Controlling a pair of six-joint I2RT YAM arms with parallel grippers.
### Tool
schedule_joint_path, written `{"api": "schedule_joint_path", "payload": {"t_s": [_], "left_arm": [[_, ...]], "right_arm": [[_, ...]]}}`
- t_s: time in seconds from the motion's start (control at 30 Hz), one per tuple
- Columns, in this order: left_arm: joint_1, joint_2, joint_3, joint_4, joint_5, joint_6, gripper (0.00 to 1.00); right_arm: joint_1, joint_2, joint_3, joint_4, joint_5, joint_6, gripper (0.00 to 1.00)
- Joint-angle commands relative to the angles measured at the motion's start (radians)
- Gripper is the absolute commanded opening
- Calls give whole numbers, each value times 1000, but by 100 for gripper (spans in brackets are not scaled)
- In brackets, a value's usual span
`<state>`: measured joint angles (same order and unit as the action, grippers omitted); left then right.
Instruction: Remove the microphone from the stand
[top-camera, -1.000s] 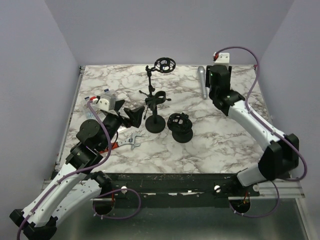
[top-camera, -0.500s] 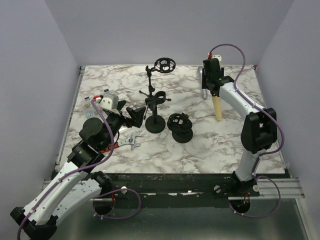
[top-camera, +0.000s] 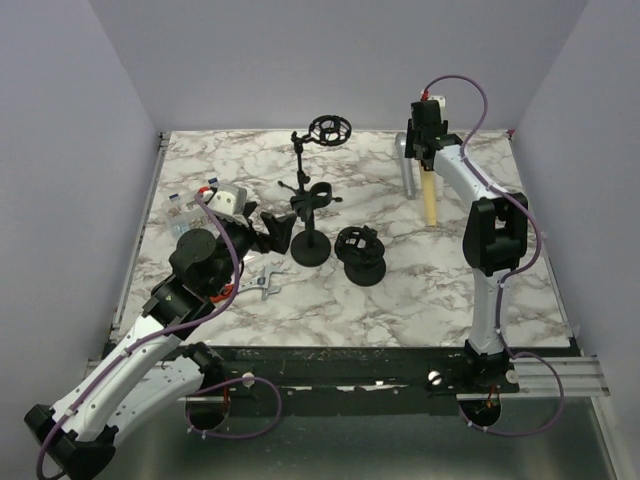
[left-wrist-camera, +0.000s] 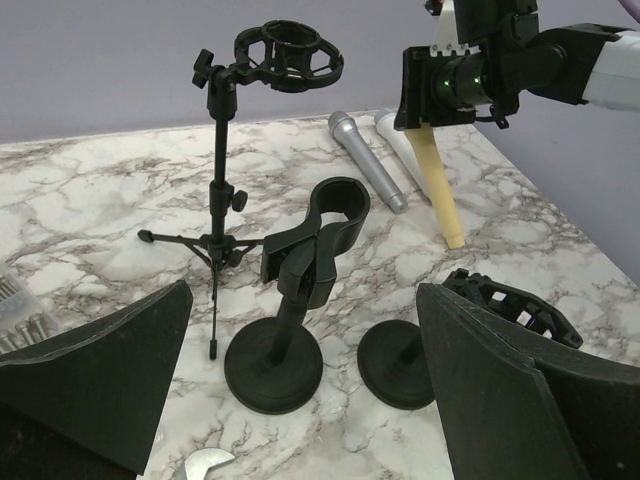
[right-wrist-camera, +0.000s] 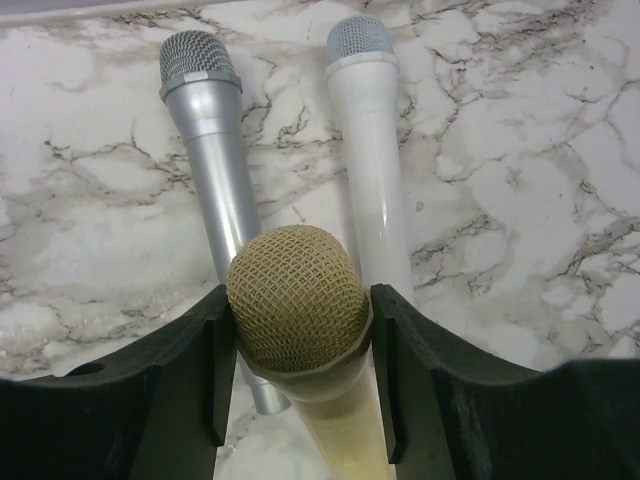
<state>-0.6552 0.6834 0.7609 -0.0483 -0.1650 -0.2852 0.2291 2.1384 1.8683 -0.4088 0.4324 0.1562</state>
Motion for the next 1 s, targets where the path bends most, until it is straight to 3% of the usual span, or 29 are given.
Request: {"api": "schedule_joint_path", "payload": {"t_s": [0.0,0.4,0.77,0.97], "left_arm": [[-3,16,28,-11,-33,10,99],[-4,55,32,-17,-34,15,99],[-4,77,34,-18,-32,14,99],[-3,86,35,-20,-33,14,99]], "right_arm": [[-16,93,117,30,-2,-2,1],[-63,322,385,44,-22,-12,1],[-80,436,489,114,-89,-28,19],[-82,476,517,118,-100,-6,22]]}}
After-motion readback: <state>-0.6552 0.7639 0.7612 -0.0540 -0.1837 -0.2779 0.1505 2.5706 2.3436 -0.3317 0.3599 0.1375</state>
